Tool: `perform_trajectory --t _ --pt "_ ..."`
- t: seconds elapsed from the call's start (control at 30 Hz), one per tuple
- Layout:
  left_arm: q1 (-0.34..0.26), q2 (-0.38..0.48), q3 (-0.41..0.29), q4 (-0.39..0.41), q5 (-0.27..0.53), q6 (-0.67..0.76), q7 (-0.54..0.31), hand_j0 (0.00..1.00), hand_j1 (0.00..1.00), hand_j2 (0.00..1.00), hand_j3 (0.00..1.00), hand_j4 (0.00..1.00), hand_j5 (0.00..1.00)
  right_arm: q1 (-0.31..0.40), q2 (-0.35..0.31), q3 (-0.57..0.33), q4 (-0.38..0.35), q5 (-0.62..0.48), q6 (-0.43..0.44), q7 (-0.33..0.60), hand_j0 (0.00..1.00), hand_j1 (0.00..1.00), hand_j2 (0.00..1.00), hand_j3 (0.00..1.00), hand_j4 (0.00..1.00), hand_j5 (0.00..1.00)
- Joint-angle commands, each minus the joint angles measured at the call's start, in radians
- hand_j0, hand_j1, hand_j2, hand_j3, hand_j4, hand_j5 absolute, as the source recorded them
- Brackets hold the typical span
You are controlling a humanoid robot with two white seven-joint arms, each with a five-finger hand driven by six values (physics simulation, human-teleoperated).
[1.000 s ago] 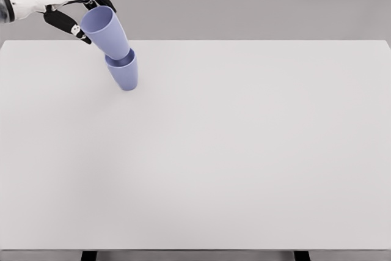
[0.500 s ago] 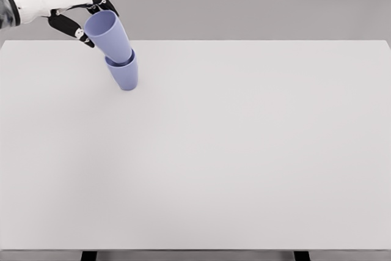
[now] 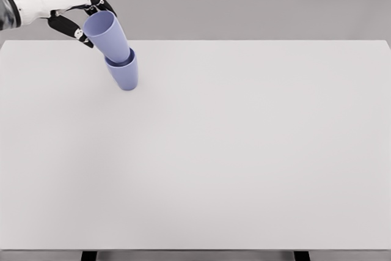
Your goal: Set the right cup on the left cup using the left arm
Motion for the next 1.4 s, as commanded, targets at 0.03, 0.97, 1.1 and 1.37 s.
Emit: perform_trajectory --t 0.03,0.97,1.1,1.37 --pt "0.0 -0.009 0.004 0.007 0.0 0.003 0.001 0.55 0.55 0.55 0.55 0.55 0.55 0.0 0.0 0.0 -0.001 0.0 0.0 0.0 1.0 1.0 1.0 1.0 1.0 1.0" --pt "0.347 0.456 0.363 -0.672 0.164 0.003 0.001 1.0 1.0 1.0 1.0 1.0 1.0 0.0 0.0 0.0 0.001 0.0 0.0 0.0 1.0 1.0 1.0 1.0 1.0 1.0" --pt "0.449 0.476 0.409 -0.766 0.167 0.003 0.001 1.0 1.0 1.0 1.0 1.0 1.0 0.0 0.0 0.0 -0.001 0.0 0.0 0.0 1.0 1.0 1.0 1.0 1.0 1.0" --pt "0.494 0.442 0.396 -0.769 0.163 0.003 0.001 1.0 1.0 1.0 1.0 1.0 1.0 0.0 0.0 0.0 -0.001 0.0 0.0 0.0 1.0 1.0 1.0 1.0 1.0 1.0"
